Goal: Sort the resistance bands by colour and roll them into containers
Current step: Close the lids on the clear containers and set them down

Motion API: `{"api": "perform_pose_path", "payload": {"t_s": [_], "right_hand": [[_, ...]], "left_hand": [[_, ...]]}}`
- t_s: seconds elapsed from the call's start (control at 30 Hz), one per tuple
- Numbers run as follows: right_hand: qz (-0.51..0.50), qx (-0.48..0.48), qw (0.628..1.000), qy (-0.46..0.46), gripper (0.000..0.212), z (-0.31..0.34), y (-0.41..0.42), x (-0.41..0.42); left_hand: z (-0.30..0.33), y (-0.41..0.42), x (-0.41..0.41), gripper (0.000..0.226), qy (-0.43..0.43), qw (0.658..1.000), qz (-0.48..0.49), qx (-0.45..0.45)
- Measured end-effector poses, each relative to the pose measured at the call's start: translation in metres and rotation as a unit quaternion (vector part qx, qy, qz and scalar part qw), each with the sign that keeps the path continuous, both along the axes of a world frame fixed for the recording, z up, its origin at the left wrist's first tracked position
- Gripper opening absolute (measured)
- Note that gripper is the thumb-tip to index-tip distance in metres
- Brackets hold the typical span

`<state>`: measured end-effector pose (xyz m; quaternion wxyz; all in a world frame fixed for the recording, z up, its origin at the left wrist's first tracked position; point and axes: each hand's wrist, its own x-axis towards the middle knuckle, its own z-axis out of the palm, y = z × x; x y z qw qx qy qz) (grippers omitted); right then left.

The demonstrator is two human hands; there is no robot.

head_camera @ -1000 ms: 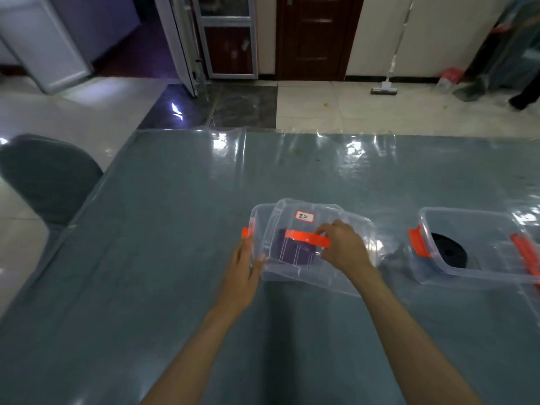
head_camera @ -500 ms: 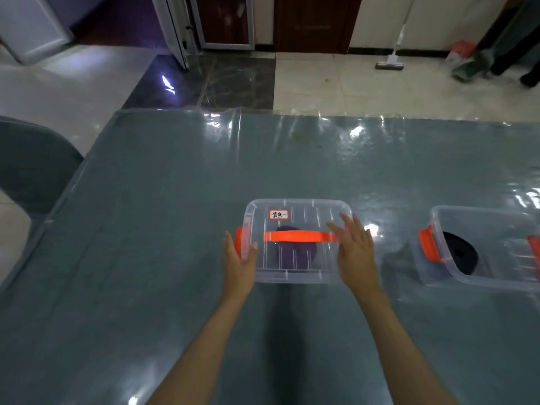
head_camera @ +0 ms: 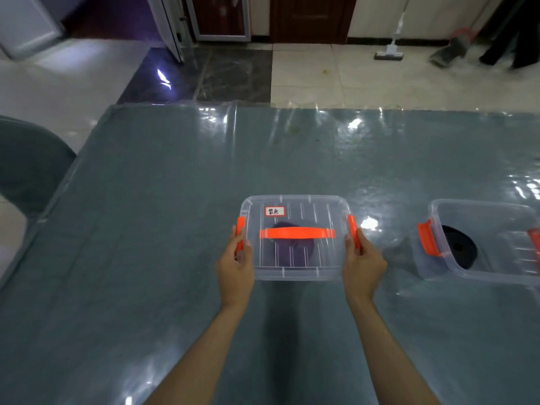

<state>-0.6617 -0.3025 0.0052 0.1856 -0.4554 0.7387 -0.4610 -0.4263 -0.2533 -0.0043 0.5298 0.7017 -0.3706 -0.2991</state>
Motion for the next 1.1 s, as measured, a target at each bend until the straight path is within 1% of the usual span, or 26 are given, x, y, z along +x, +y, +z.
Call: {"api": "perform_pose_path", "payload": {"t_s": [0.1, 0.2, 0.33, 0.4, 0.47, 0.53, 0.6, 0.67, 0.73, 0.77, 0.8, 0.87, 0.97, 1.1], "right_hand": [[0.001, -0.002, 1.000, 0.025, 0.028, 0.002, -0.005, 0.000], [-0.007, -0.005, 1.000, -0.007, 0.022, 0.003, -0.008, 0.006], [0.001, -0.002, 0.999, -0.044, 0.017, 0.002, -0.007, 0.010], [0.028, 0.009, 0.999, -0.044, 0.015, 0.003, -0.005, 0.006], [0.076, 0.050, 0.995, -0.030, 0.017, 0.006, -0.007, -0.003], [0.140, 0.097, 0.985, 0.006, 0.028, 0.012, -0.007, -0.015], [0.186, 0.108, 0.974, 0.066, 0.043, 0.019, 0.003, -0.027], [0.196, 0.098, 0.968, 0.121, 0.044, 0.027, 0.026, -0.036], [0.205, 0.108, 0.954, 0.188, 0.040, 0.036, 0.058, -0.042], [0.206, 0.118, 0.945, 0.223, 0.037, 0.040, 0.074, -0.044], [0.204, 0.129, 0.936, 0.257, 0.034, 0.044, 0.091, -0.046], [0.206, 0.142, 0.921, 0.299, 0.029, 0.055, 0.121, -0.049], [0.214, 0.156, 0.902, 0.340, 0.024, 0.062, 0.153, -0.060], [0.181, 0.170, 0.903, 0.351, 0.019, 0.061, 0.179, -0.080]], "left_hand": [[0.006, -0.006, 0.001, 0.037, -0.025, 1.000, -0.003, -0.002], [0.012, -0.018, 0.005, 0.036, -0.015, 1.000, -0.005, 0.014], [0.016, -0.020, 0.008, 0.034, -0.039, 0.999, -0.018, 0.020], [0.017, -0.013, 0.007, 0.035, -0.040, 0.999, -0.023, 0.025], [0.017, -0.009, 0.008, 0.038, -0.050, 0.997, -0.040, 0.042], [0.017, -0.007, 0.013, 0.045, -0.100, 0.989, -0.089, 0.059], [0.019, -0.003, 0.022, 0.056, -0.203, 0.965, -0.145, 0.084], [0.027, 0.008, 0.029, 0.065, -0.335, 0.919, -0.173, 0.115], [0.041, 0.029, 0.028, 0.058, -0.435, 0.879, -0.169, 0.094], [0.045, 0.040, 0.026, 0.051, -0.466, 0.865, -0.169, 0.072], [0.046, 0.053, 0.022, 0.046, -0.486, 0.855, -0.173, 0.055], [0.043, 0.073, 0.012, 0.043, -0.510, 0.838, -0.191, 0.039], [0.042, 0.095, -0.007, 0.045, -0.510, 0.826, -0.237, 0.029], [0.048, 0.115, -0.039, 0.035, -0.510, 0.809, -0.290, 0.039]]}}
